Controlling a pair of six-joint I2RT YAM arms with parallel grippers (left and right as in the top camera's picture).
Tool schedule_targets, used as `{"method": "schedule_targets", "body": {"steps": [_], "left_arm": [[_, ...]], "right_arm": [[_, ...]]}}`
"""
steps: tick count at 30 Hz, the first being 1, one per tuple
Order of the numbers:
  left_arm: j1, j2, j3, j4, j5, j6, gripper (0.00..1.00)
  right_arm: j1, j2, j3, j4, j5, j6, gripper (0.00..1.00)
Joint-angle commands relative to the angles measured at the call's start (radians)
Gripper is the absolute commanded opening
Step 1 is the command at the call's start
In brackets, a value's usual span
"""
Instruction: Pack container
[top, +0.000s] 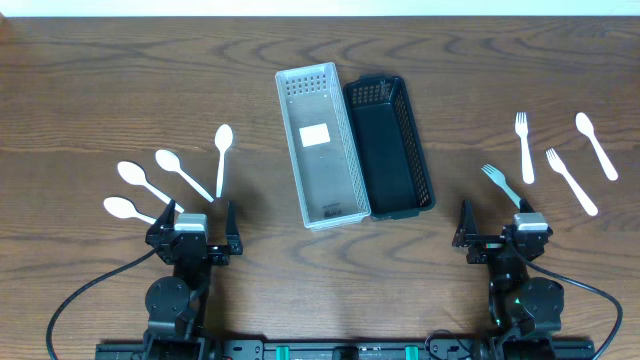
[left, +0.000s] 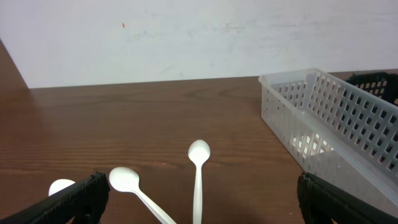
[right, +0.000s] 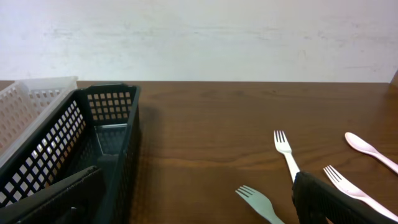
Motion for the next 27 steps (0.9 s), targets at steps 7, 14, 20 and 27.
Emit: {"method": "schedule_targets", "body": {"steps": [7,14,20,27], "left_arm": [[0.000,0.002,-0.019,-0.042,0.000,-0.016,0.98],[0.000,0.002,-0.019,-0.041,0.000,-0.016,0.98],[0.000,0.002,-0.019,-0.041,0.000,-0.016,0.98],[0.000,0.002,-0.019,-0.041,-0.001,-0.016,0.98]], "right_arm": [[0.006,-0.005,-0.005,0.000,0.003,-0.002,0.99],[0.006,-0.005,-0.005,0.000,0.003,-0.002,0.99],[0.006,-0.005,-0.005,0.000,0.003,-0.002,0.99],[0.006,-0.002,-0.005,-0.002,-0.026,0.077,0.99]]}}
